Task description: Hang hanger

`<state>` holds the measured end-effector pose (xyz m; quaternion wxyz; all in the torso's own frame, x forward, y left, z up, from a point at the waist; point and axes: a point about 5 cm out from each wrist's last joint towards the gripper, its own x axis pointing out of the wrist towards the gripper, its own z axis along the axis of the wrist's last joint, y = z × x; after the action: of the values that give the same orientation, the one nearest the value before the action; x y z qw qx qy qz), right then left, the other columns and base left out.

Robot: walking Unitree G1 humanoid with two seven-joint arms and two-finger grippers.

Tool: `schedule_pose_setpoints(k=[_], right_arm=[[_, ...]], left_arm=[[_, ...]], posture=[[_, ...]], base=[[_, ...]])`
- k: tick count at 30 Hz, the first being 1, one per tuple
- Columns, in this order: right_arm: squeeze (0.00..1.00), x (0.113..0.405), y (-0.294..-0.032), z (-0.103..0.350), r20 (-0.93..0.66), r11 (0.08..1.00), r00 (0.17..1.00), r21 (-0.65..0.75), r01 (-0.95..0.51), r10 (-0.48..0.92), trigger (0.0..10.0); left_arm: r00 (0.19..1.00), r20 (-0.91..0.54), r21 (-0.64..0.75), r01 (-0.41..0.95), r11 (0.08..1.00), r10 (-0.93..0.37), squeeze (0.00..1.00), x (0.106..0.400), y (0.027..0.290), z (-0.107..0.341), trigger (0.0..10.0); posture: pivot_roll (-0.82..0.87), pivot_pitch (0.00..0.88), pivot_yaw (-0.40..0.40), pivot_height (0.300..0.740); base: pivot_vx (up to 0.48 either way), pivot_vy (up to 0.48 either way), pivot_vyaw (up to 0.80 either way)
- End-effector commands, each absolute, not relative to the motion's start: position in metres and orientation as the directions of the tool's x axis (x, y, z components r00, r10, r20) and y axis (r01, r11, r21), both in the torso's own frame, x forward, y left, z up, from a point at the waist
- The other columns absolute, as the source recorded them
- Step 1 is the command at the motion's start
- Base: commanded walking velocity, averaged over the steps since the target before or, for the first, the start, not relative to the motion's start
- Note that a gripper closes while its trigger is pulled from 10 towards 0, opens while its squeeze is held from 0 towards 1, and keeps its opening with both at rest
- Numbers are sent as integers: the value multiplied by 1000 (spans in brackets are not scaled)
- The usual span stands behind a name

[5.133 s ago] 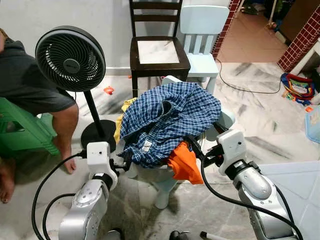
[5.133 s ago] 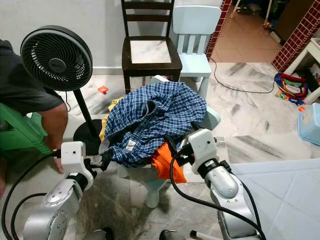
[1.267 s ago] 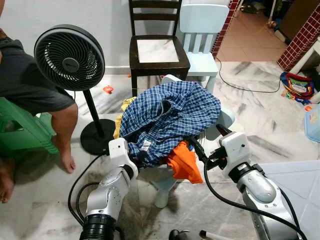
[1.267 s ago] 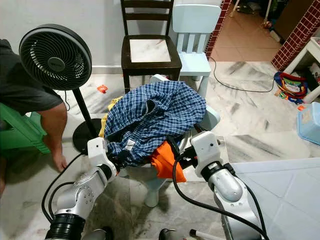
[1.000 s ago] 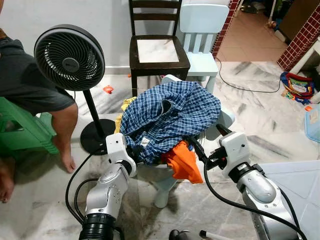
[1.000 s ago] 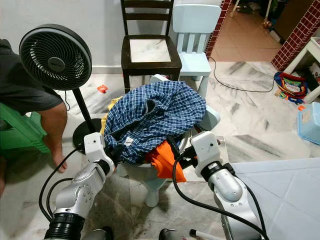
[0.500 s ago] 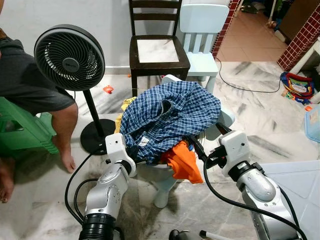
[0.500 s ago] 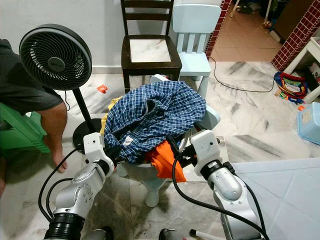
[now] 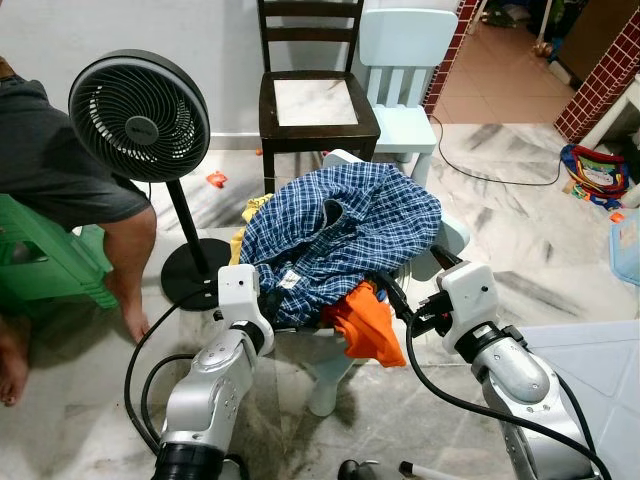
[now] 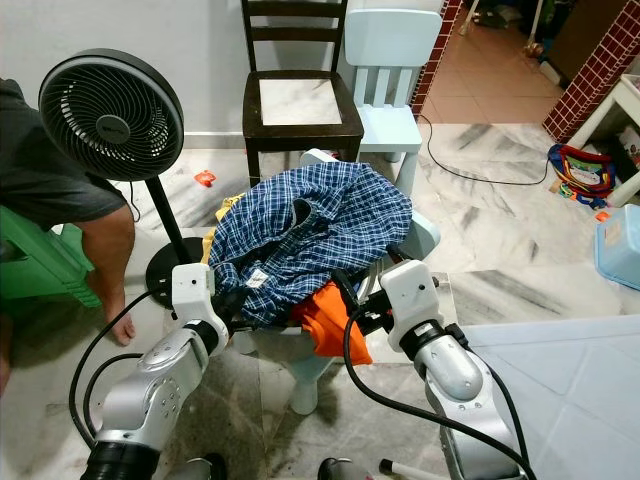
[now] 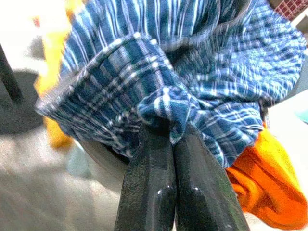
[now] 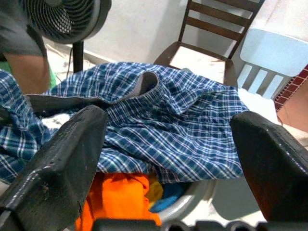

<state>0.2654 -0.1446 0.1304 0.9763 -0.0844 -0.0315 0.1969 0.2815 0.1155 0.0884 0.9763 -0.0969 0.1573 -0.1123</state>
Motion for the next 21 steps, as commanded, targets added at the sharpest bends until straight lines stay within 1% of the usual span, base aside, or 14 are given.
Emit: schedule_pose_setpoints(k=[1,2,4,7,11,12,13,15,16,17,18,19,20,21], right_arm=[[0,268,-149,128,26,929,937,-139,-343,350,10000],[0,269,-151,125,25,949,951,-83,-305,307,10000],[0,270,-152,122,20,960,961,-42,-276,277,10000],[0,273,-155,119,20,975,977,49,-215,214,10000],[0,277,-160,119,26,983,987,95,-160,158,10000],[0,278,-161,119,32,985,989,99,-144,142,10000],[0,280,-163,119,35,986,992,107,-126,123,10000],[0,281,-164,119,36,987,993,112,-117,114,10000],[0,282,-165,118,37,986,995,132,-101,97,10000],[0,282,-165,118,37,986,995,132,-101,97,10000],[0,283,-165,118,37,985,995,141,-95,91,10000],[0,283,-165,118,37,985,995,141,-95,91,10000],[0,284,-165,118,37,986,995,142,-93,88,10000],[0,284,-166,118,35,986,996,141,-92,88,10000]], left_arm=[[951,-203,-158,205,966,-235,0,279,119,103,0],[969,-126,-55,206,977,-212,0,275,127,115,0],[974,-92,1,209,978,-208,0,272,131,120,0],[980,-94,-3,173,985,-173,0,265,139,121,0],[983,-86,23,164,986,-161,0,263,144,120,0],[985,-68,37,161,986,-158,0,262,144,122,235],[986,-52,53,161,986,-158,0,261,143,122,1216],[987,-42,63,160,985,-158,0,260,142,123,1216],[988,-42,61,152,986,-150,0,259,140,121,4157],[988,-42,61,152,986,-150,0,259,140,121,4157],[984,-45,49,174,984,-172,0,257,137,119,7922],[984,-45,49,174,984,-172,0,257,137,119,7922],[980,-55,14,193,981,-192,0,258,133,119,10000],[979,-59,14,194,981,-193,0,259,133,119,10000]], posture=[[-21,138,-34,740],[-5,128,-28,740],[4,117,-19,740],[17,99,-7,740],[28,80,1,740],[32,77,2,740],[37,70,3,740],[37,65,4,740],[35,59,4,740],[35,59,4,740],[35,54,2,740],[35,54,2,740],[33,50,-2,740],[33,48,-4,740]], base=[[0,0,0],[0,0,0],[0,0,0],[0,0,0],[0,0,0],[0,0,0],[0,0,0],[0,0,0],[0,0,0],[0,0,0],[0,0,0],[0,0,0],[0,0,0],[0,0,0]])
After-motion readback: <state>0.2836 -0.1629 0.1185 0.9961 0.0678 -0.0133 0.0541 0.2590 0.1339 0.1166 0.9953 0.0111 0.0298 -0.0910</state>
